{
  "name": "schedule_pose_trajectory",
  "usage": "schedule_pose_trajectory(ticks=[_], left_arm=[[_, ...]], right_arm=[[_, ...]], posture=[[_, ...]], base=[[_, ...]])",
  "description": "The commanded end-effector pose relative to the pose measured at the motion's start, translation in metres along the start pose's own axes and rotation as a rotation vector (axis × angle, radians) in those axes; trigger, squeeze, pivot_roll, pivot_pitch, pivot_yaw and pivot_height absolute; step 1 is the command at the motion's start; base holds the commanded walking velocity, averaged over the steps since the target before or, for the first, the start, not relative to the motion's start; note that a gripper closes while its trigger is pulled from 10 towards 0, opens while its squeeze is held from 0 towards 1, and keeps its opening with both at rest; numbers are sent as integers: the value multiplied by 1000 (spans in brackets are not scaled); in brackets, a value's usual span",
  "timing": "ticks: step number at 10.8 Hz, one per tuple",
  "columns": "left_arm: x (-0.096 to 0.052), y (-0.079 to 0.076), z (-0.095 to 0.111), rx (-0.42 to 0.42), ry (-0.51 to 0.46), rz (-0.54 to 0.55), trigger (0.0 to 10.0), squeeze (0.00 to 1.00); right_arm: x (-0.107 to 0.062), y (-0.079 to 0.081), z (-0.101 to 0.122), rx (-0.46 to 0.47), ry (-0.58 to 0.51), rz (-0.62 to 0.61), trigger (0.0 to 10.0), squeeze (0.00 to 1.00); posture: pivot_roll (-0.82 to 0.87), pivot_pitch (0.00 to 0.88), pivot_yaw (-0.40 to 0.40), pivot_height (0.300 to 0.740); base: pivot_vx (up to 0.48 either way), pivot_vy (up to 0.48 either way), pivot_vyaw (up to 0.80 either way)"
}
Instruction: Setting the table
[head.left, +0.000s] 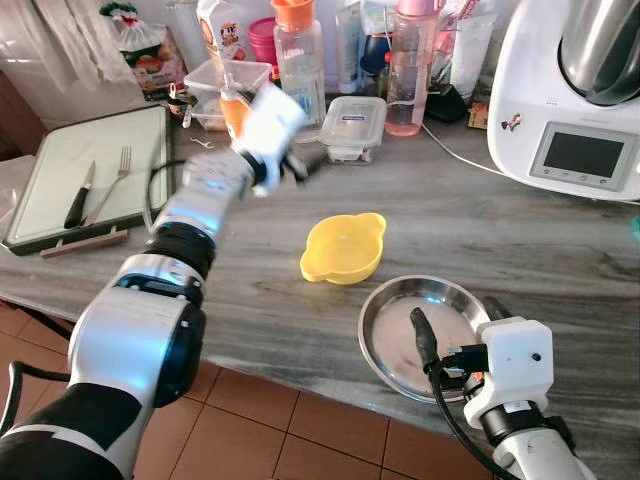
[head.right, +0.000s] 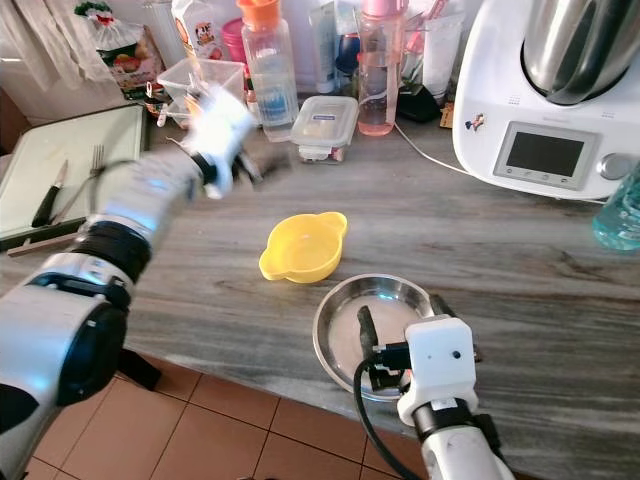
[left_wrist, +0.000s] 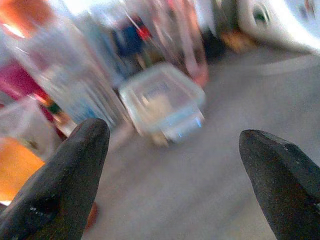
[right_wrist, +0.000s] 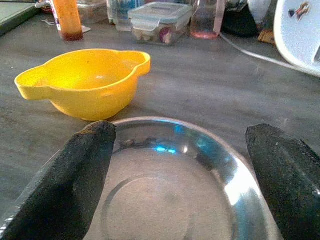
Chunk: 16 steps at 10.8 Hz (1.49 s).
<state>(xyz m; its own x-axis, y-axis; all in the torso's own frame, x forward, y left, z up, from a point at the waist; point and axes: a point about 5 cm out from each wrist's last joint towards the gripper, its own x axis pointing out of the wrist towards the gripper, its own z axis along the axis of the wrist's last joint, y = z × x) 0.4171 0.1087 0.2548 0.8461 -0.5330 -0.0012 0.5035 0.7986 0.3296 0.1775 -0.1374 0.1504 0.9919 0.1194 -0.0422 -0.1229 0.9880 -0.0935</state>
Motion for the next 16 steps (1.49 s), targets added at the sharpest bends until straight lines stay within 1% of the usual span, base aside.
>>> schedule_pose_trajectory(ticks=[1, 2, 3, 4, 6, 7, 8, 9, 11, 12, 13, 14, 15, 16], left_arm=[[-7, 10, 0, -63, -49, 48, 10000, 1000], [-16, 9, 3, -166, -196, 15, 10000, 1000], [-20, 6, 3, -176, -235, 6, 10000, 1000], [-27, -5, -2, -224, -282, -16, 10000, 1000], [-36, -31, -9, -272, -309, -75, 10000, 1000], [-42, -36, -4, -285, -330, -129, 10000, 1000], [-46, -34, -4, -313, -326, -137, 10000, 1000], [-56, -36, -7, -355, -309, -197, 10000, 1000], [-71, -53, -13, -356, -262, -380, 10000, 1000], [-79, -61, -18, -344, -219, -477, 10000, 953], [-89, -69, -23, -352, -164, -575, 10000, 86], [-96, -75, -26, -357, -128, -643, 10000, 35], [-101, -78, -26, -370, -107, -689, 10000, 0], [-106, -80, -28, -349, -70, -755, 10000, 0]], right_arm=[[1, -1, -2, 25, 13, 0, 10000, 0], [1, -3, -6, 10, 28, 18, 10000, 0], [1, -4, -7, 22, 33, 20, 10000, 0], [3, -4, -8, 71, 41, 26, 10000, 0], [9, 4, -9, 162, 57, 71, 10000, 0], [6, 6, -10, 220, 79, 93, 10000, 0], [2, 6, -11, 237, 94, 98, 10000, 0], [-3, 4, -14, 251, 116, 93, 10000, 0], [-3, 5, -15, 267, 128, 94, 10000, 0], [-3, 7, -16, 266, 132, 95, 10000, 0], [0, 6, -16, 273, 133, 90, 10000, 0], [2, 5, -16, 275, 131, 87, 10000, 0], [3, 5, -17, 262, 133, 88, 10000, 0], [2, 5, -18, 257, 141, 91, 10000, 0]], posture=[[-44, 84, 94, 740], [-32, 84, 85, 740], [-24, 84, 82, 740], [-15, 85, 78, 740], [-5, 88, 72, 740], [-3, 99, 68, 740], [-3, 102, 68, 740], [-6, 106, 67, 740], [-2, 107, 65, 740], [-1, 106, 64, 740], [0, 105, 63, 740], [5, 105, 62, 740], [6, 105, 60, 740], [11, 107, 58, 740]], base=[[0, 0, 0], [0, 0, 0], [0, 0, 0], [0, 0, 0], [0, 0, 0], [0, 0, 0], [0, 0, 0], [0, 0, 0], [0, 0, 0], [0, 0, 0], [0, 0, 0], [0, 0, 0], [0, 0, 0], [0, 0, 0]])
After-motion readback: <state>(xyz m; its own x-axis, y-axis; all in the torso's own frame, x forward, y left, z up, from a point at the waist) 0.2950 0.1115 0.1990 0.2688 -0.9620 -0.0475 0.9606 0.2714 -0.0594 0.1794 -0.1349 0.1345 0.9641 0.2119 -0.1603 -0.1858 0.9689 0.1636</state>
